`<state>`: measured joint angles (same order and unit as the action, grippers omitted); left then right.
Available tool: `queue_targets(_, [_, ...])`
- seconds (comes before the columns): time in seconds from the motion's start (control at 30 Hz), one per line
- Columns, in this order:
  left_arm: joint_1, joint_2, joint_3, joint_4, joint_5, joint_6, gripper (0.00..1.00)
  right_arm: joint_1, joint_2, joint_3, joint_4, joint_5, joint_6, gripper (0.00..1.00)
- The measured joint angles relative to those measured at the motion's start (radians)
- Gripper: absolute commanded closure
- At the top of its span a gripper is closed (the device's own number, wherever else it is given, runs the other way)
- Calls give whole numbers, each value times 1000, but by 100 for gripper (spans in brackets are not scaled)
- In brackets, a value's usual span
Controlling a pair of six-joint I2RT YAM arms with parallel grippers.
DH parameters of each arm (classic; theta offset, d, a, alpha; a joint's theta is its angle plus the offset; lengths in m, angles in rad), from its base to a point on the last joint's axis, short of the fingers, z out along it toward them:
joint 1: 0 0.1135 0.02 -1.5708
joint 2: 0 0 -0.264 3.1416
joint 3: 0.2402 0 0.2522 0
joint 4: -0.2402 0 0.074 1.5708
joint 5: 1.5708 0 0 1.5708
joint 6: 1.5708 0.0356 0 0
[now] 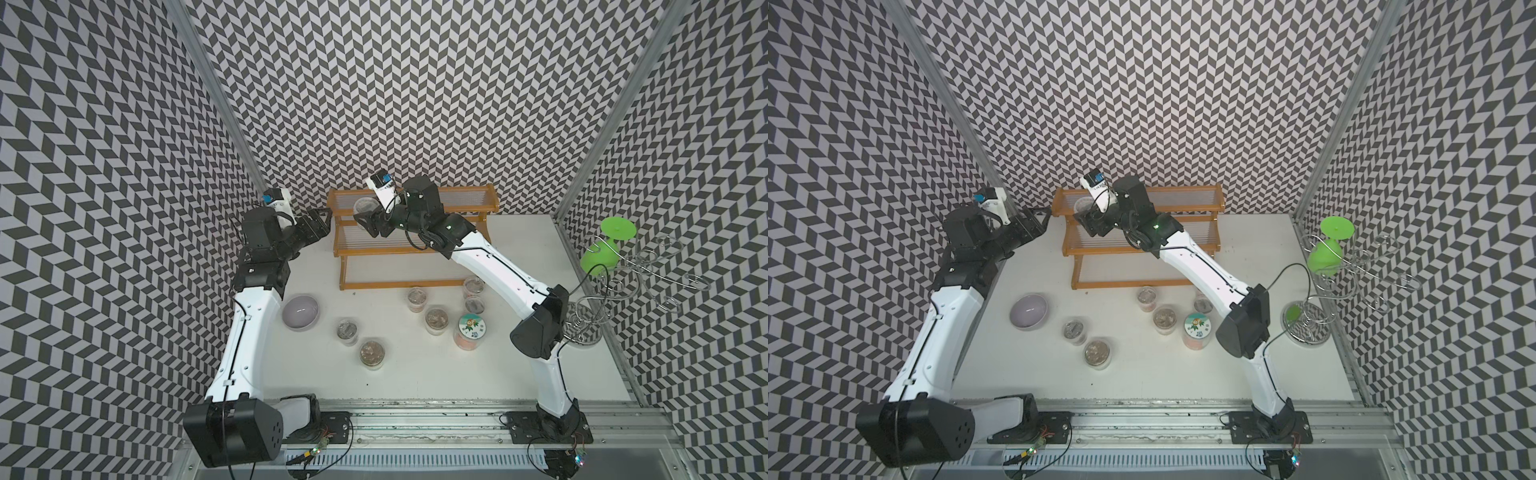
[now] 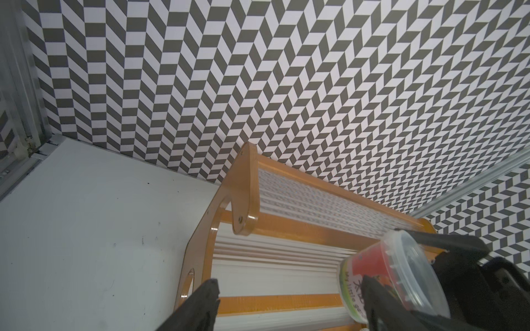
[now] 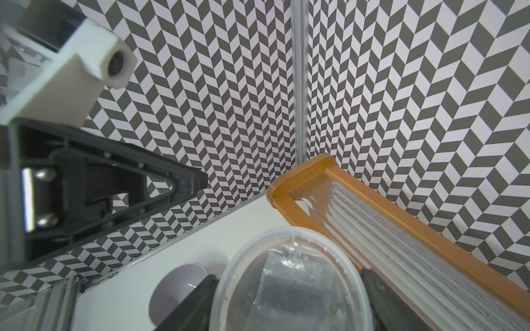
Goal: Place the seed container on the shelf
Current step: Pick up the seed jar at the center of the board.
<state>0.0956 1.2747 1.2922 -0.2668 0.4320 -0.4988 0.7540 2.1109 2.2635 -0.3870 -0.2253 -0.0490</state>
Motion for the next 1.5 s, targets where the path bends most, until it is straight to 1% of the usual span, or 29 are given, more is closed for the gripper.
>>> queue_targets(0.1, [6,68,51,6,32,0,23,-3,0,4,22,12,11,23])
queue_targets(0.17, [-1,78,47,21,58,3,22,-7,0,5,35,14,16,23])
queue_targets(0.23, [-14,57,14,63,87,11,22,-12,0,4,38,14,16,23])
queue_targets(0.33, [-29,-13,-62,125,124,51,23,-25,0,2,43,14,16,23])
queue_targets(0.4, [-34,-60,-108,177,158,111,27,-35,0,2,44,16,17,23])
queue_targets(0.43, [-37,-79,-124,198,180,157,28,-43,0,2,46,16,19,23])
queue_targets(0.53, [-48,-93,-129,237,250,320,28,-63,0,2,51,15,28,23])
queue_targets(0.6, [-65,-87,-129,244,309,453,28,-73,0,2,52,11,35,23])
queue_targets(0.67, [-103,-73,-129,234,358,632,28,-83,0,0,52,6,42,23])
queue_targets(0.7, [-123,-66,-132,232,367,705,28,-86,-1,-2,52,4,43,23])
queue_targets(0.77, [-188,-56,-154,230,364,889,28,-90,-8,-16,54,-6,44,23])
queue_targets(0.87, [-257,-55,-232,290,336,1040,26,-89,-30,-62,61,-26,50,23])
queue_targets(0.93, [-270,-51,-272,329,315,1083,25,-89,-48,-94,62,-38,51,23])
queue_targets(1.03, [-270,-30,-283,385,281,1109,24,-89,-71,-132,72,-47,52,23])
queue_targets(1.13, [-267,-25,-287,447,258,1087,21,-89,-103,-180,87,-56,58,23])
queue_targets(1.23, [-265,-39,-321,534,234,1030,15,-89,-121,-200,105,-63,66,23])
queue_targets(1.37, [-265,-37,-338,581,216,951,11,-89,-133,-212,129,-73,75,23])
queue_targets(1.47, [-265,-27,-333,611,217,881,10,-89,-150,-245,145,-80,77,23])
queue_targets(1.5, [-265,-18,-328,622,219,851,12,-89,-156,-257,150,-83,77,23])
